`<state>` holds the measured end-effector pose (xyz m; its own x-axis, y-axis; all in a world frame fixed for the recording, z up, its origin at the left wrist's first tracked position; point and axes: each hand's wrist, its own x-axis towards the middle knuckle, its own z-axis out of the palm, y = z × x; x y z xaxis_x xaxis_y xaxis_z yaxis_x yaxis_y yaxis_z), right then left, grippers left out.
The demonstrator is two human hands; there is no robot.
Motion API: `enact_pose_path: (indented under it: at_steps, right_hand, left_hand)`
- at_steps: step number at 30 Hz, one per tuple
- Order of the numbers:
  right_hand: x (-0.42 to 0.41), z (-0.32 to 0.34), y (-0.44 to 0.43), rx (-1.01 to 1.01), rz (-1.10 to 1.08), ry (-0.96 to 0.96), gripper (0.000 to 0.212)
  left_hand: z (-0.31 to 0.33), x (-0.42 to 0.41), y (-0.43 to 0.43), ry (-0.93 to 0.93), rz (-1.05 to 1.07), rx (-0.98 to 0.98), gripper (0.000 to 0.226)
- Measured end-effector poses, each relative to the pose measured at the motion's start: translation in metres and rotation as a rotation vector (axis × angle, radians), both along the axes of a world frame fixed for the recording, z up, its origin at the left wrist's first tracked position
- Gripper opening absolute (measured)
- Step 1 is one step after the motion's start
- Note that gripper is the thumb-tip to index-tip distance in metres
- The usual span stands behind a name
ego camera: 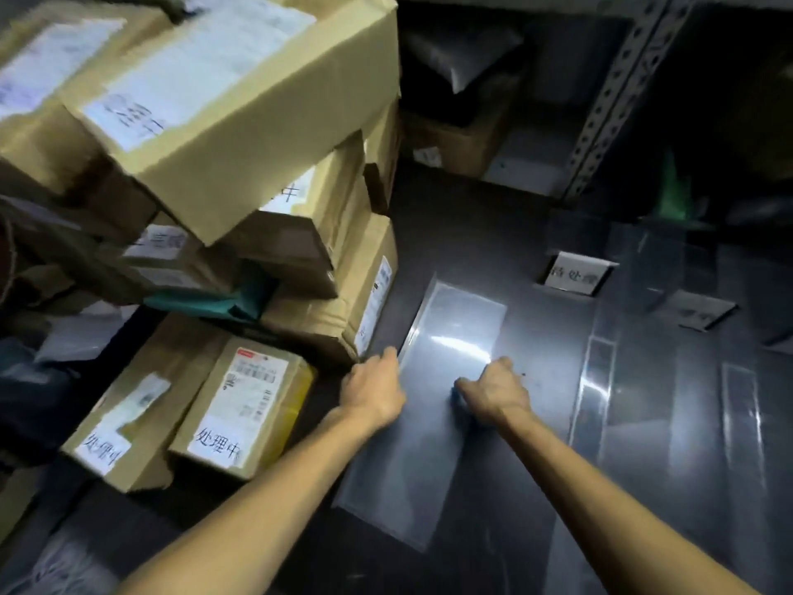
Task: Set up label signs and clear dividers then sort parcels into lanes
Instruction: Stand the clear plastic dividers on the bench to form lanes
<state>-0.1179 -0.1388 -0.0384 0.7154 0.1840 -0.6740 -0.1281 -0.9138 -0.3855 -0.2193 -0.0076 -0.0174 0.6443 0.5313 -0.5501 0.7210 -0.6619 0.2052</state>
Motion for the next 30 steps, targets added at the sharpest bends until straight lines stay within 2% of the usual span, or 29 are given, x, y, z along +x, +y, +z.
enact_pose_path:
  at_steps: [3,7,9,10,14,19,24,30]
  right_hand:
    - [0.009,-0.001,0.001,0.001,-0.064,0.071,0.058]
    - [0.009,0.003,-0.001,0.027,-0.101,0.096,0.037]
    - [0.004,0.007,-0.003,0.119,-0.17,0.056,0.027]
    - [0.001,0.011,-0.003,0.182,-0.211,0.041,0.03]
    - [-0.013,0.043,-0.009,0.471,-0.399,0.037,0.021]
    - [-0.017,0.113,-0.033,0.604,-0.447,-0.102,0.013]
    - [-0.002,0.18,-0.085,0.659,-0.468,-0.264,0.011]
    - [0.01,0.206,-0.178,0.661,-0.525,-0.346,0.015]
  left_hand:
    - [0.002,0.003,0.008,0.004,-0.017,0.008,0.028]
    - [0.004,0.003,0.016,0.03,-0.04,-0.011,0.025]
    - [0.006,0.0,0.019,-0.01,-0.037,0.008,0.029]
    - [0.008,-0.002,0.019,-0.046,-0.029,0.014,0.033]
    - [0.024,-0.002,0.009,-0.226,0.005,-0.076,0.06]
    - [0.07,0.013,-0.019,-0.374,-0.203,-0.014,0.072]
    - [0.116,0.032,-0.059,-0.397,-0.244,-0.175,0.071]
    - [0.152,0.051,-0.133,-0.434,-0.288,-0.238,0.073]
